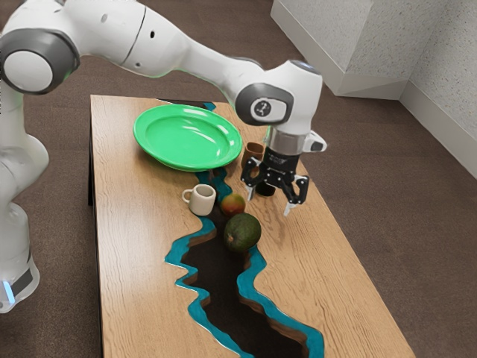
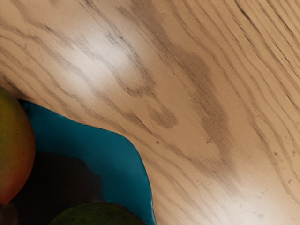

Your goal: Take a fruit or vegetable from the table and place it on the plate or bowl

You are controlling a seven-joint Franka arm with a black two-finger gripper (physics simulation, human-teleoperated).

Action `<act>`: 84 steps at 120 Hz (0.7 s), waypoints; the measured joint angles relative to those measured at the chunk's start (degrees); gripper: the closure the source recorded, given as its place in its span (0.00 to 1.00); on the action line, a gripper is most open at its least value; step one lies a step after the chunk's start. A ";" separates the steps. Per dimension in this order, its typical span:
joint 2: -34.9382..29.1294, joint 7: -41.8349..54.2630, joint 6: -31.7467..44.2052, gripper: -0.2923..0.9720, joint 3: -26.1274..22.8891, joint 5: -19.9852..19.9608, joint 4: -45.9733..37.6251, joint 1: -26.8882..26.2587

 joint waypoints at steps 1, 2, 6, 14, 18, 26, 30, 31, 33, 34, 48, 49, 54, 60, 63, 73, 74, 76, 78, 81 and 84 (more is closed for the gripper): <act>0.08 -0.08 0.06 0.23 0.00 0.00 -0.01 0.07; 0.17 -0.15 0.11 0.23 0.00 0.00 -0.02 0.14; 0.50 -0.40 0.32 0.23 -0.01 0.00 -0.09 0.33; 0.95 -0.70 0.70 0.23 -0.18 0.01 -0.32 0.36; 1.05 -0.74 0.85 0.23 -0.26 0.04 -0.54 0.17; 1.14 -0.66 1.08 0.23 -0.60 0.10 -1.26 -0.06; 1.18 -0.51 1.17 0.23 -0.73 0.12 -1.71 -0.20; 1.19 -0.44 1.19 0.23 -0.75 0.13 -1.81 -0.24; 1.19 -0.29 1.23 0.23 -0.79 0.17 -1.96 -0.31; 1.19 -0.21 1.25 0.23 -0.80 0.19 -2.02 -0.33; 1.16 1.52 1.43 0.23 -0.80 1.14 -2.41 0.01; 1.16 1.67 1.44 0.23 -0.79 1.21 -2.41 0.08; 1.16 2.49 1.48 0.23 -0.76 1.84 -2.53 0.50; 1.15 3.47 1.53 0.23 -0.76 2.62 -2.70 0.86; 1.15 4.00 1.57 0.23 -0.77 2.94 -2.74 0.91; 1.16 6.06 1.74 0.23 -0.85 4.34 -2.80 0.36; 1.16 6.26 1.77 0.23 -0.90 4.47 -2.80 0.33; 1.16 6.66 1.84 0.23 -1.06 4.70 -2.79 0.28; 1.15 7.05 1.91 0.23 -1.19 4.90 -2.80 0.19; 1.14 7.64 2.01 0.23 -1.34 5.13 -2.80 0.02; 1.15 8.22 2.09 0.23 -1.47 5.28 -2.84 -0.15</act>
